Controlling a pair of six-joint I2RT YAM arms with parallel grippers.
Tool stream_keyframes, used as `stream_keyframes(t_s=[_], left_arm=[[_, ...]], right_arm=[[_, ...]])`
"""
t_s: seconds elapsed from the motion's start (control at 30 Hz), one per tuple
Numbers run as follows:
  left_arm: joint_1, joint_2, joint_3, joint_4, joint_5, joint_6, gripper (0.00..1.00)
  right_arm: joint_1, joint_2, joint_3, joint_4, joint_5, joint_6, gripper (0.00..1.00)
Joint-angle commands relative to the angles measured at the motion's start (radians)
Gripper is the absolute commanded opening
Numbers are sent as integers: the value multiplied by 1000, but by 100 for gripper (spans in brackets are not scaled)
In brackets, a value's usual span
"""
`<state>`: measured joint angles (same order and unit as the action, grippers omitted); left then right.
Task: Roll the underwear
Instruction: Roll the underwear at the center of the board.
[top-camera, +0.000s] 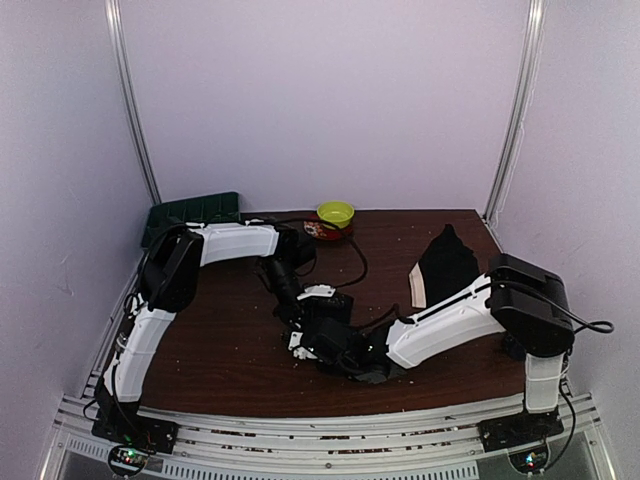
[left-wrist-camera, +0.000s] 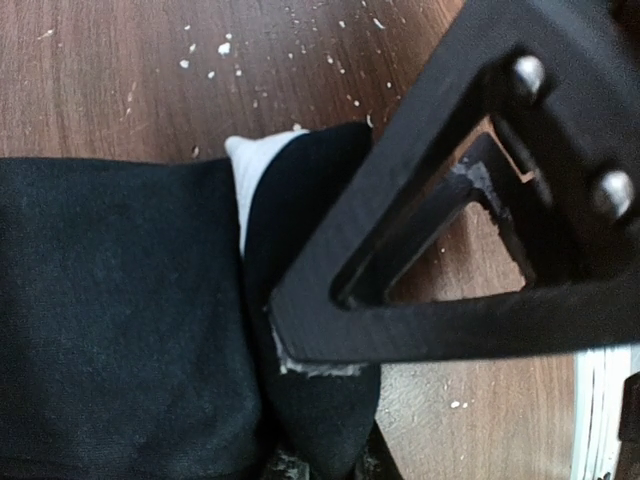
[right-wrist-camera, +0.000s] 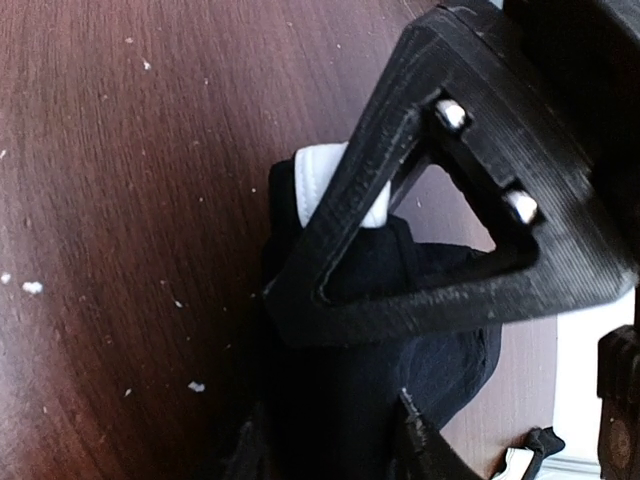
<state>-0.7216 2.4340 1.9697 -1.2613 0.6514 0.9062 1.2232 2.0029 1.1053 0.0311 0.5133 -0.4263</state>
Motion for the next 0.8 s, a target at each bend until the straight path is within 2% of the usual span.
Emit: stream_keyframes(t_s=[0.0,0.13,0.27,0.4,0.57,0.77], left_arm=[[-1,80,-28,-31,-108,-6,0],[-1,66,-42,-15,-123,-13,0],[-1,-3,-104,78,-162,-35,11],[-1,-106,-199,191,-204,-41,34],[1,-244,-341,339,-232,-38,71],[41,-430,-504,525,-250,-53,93]], right_arm=[[-4,42,23,-7,5,-5,36],[-13,39,31,-34,-35,29,20],[-45,14,45,-99,-157,89,12],[-101,-1,74,-184,-301,160,0],[-128,3,107,-267,-419,185,0],[-158,7,148,-350,-538,217,0]])
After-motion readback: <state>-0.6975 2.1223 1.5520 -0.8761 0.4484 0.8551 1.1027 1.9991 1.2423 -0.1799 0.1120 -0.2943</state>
